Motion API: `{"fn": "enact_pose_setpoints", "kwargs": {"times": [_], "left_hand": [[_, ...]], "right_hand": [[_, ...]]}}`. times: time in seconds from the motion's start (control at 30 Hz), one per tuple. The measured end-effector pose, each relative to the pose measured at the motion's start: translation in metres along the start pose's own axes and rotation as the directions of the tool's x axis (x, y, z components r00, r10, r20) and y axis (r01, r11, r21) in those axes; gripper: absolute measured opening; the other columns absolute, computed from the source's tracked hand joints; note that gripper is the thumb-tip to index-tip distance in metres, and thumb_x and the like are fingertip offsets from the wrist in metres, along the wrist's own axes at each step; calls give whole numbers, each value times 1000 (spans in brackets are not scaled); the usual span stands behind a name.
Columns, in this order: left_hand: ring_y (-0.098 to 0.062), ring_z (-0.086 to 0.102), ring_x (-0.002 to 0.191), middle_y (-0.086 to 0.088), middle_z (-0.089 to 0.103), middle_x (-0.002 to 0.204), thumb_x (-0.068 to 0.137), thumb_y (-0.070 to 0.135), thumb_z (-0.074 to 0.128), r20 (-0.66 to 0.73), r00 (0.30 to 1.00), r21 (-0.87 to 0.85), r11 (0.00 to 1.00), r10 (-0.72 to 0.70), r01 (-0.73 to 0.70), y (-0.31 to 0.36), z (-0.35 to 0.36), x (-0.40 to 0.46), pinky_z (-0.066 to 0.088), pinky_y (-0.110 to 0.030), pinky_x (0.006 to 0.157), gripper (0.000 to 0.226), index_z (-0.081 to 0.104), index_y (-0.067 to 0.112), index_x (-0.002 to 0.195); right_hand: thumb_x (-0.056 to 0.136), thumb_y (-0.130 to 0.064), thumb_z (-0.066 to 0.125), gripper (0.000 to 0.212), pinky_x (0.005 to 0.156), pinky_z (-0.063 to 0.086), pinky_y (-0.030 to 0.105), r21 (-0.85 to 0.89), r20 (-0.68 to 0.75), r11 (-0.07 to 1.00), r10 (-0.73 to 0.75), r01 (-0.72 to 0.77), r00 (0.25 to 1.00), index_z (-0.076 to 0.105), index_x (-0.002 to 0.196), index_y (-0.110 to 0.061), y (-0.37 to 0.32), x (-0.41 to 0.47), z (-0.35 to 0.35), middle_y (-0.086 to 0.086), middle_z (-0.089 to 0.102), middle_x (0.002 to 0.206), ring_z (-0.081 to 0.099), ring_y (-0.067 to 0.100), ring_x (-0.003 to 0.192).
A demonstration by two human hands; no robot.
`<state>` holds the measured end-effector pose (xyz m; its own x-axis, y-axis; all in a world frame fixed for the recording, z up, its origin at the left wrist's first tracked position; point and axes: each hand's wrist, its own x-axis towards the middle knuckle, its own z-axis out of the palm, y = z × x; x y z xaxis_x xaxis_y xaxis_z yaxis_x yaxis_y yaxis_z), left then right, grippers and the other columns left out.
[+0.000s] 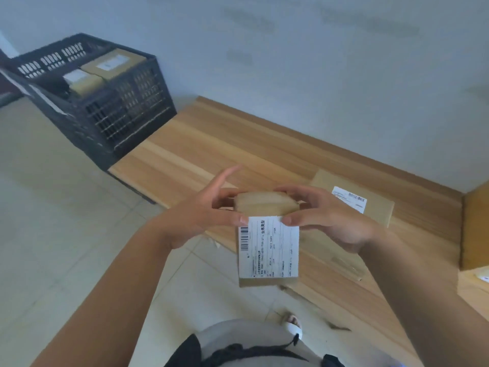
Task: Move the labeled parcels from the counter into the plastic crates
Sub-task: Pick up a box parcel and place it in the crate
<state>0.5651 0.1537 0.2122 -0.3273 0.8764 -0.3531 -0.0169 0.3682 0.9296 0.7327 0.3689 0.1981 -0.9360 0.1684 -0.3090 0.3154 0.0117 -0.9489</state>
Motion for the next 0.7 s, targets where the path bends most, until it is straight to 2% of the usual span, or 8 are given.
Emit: {"fn": "enact_pose_setpoints", "kwargs": {"times": [0.13, 0.27, 0.33, 0.37, 0.43, 0.53, 0.63, 0.7], "left_hand": [[6, 50, 134, 27, 48, 147, 56, 66, 89, -249, 967, -35, 997, 59, -70, -44, -59, -73, 45, -29, 105, 113, 24, 69, 148], [-5, 56, 133, 14, 55, 147, 61, 54, 86, -502, 864, -251, 948, 47, -198, -101, -99, -136, 45, -39, 107, 94, 43, 60, 144], [-11, 61, 129, 9, 62, 143, 66, 46, 85, -541, 839, -307, 916, 54, -257, -124, -109, -157, 50, -39, 103, 88, 46, 51, 145], [-13, 64, 127, 7, 65, 140, 70, 42, 84, -560, 826, -320, 904, 60, -282, -133, -115, -167, 53, -37, 99, 84, 47, 49, 145], [-18, 68, 122, 3, 68, 136, 74, 35, 84, -615, 788, -361, 874, 38, -324, -148, -128, -185, 58, -36, 91, 78, 50, 48, 143], [-21, 69, 120, 2, 70, 133, 72, 37, 85, -673, 740, -397, 847, -6, -354, -169, -151, -213, 56, -42, 98, 70, 57, 51, 135], [-25, 68, 122, -1, 69, 135, 72, 36, 85, -714, 700, -413, 825, -31, -385, -188, -178, -231, 54, -49, 102, 72, 57, 47, 137], [-27, 69, 121, -2, 70, 134, 71, 34, 84, -747, 663, -416, 815, -53, -403, -200, -197, -241, 58, -45, 96, 72, 57, 45, 137]], "right_hand": [[60, -36, 83, 73, 79, 60, 36, 332, -167, 943, 31, 27, 986, 61, 124, -9, -11, 30, 86, 16, 72, 124, 71, 30, 114], [77, -28, 73, 38, 94, 57, 45, 601, -318, 787, 75, 139, 945, 72, 109, -7, -8, 64, 192, 16, 75, 112, 73, 34, 110], [77, -29, 74, 22, 101, 53, 47, 612, -270, 782, 67, 118, 960, 81, 94, -18, -3, 78, 240, 9, 78, 109, 74, 27, 103], [75, -32, 78, 25, 104, 51, 48, 607, -226, 789, 62, 91, 972, 82, 96, -18, -3, 83, 261, 11, 77, 114, 74, 28, 106], [64, -42, 90, 55, 105, 49, 48, 583, -143, 812, 79, 19, 987, 79, 110, -14, -7, 93, 295, 16, 74, 124, 71, 31, 115], [59, -48, 93, 90, 102, 50, 46, 554, -127, 833, 87, -3, 988, 64, 130, -2, -13, 109, 331, 18, 71, 130, 69, 33, 117], [71, -41, 83, 79, 102, 50, 46, 494, -59, 868, 89, -49, 994, 59, 135, -2, -17, 131, 357, 15, 71, 131, 65, 37, 124], [75, -36, 78, 67, 104, 49, 49, 420, 3, 904, 82, -76, 997, 60, 134, -10, -25, 150, 369, 13, 71, 131, 62, 40, 128]]}}
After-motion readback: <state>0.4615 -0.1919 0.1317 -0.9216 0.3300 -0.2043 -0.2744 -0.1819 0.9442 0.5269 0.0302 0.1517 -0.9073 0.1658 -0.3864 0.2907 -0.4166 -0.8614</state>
